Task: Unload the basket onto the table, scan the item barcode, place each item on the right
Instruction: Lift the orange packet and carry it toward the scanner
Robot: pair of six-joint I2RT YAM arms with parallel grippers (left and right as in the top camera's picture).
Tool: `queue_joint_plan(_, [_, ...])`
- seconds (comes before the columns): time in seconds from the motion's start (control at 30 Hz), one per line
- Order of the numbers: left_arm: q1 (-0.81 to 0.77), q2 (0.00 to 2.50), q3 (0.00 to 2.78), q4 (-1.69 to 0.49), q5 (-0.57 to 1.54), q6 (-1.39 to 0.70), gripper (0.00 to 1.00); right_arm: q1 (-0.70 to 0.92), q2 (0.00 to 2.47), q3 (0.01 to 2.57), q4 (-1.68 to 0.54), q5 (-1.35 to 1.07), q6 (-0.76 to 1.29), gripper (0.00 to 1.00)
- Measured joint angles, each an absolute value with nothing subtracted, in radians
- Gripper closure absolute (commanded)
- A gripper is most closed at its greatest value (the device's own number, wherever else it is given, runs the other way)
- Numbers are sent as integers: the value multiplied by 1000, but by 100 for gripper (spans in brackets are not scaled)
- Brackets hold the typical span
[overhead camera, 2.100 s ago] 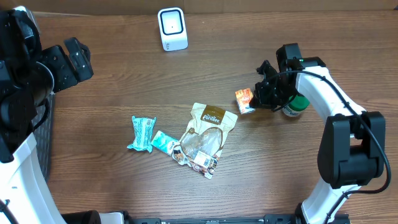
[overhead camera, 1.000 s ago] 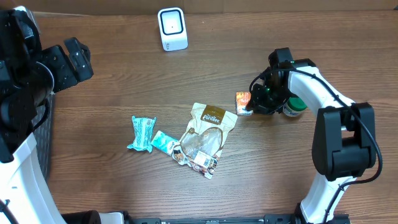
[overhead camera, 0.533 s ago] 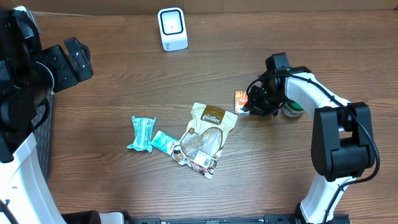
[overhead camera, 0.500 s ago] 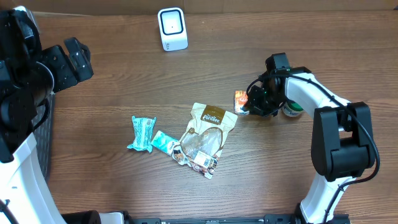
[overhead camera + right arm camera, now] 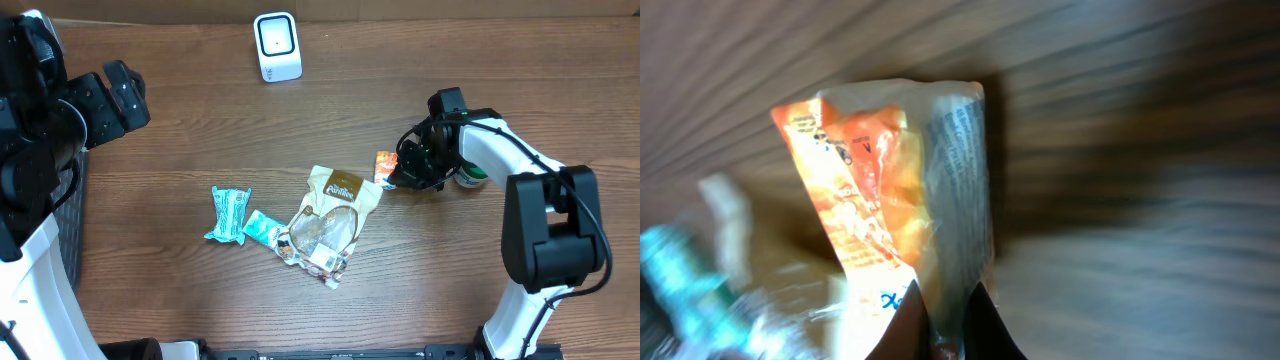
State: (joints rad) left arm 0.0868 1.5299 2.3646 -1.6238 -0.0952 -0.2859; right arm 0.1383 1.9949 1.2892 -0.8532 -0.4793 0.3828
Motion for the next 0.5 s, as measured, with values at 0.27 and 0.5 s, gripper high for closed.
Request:
queue_joint_plan(0.27, [87, 1530, 2365, -1623, -95, -286, 0, 78, 1767, 1316, -728, -932, 288, 96])
queue_joint_plan(0.5, [87, 1530, 2365, -1623, -95, -286, 0, 23, 1710, 1329, -409, -1324, 432, 96])
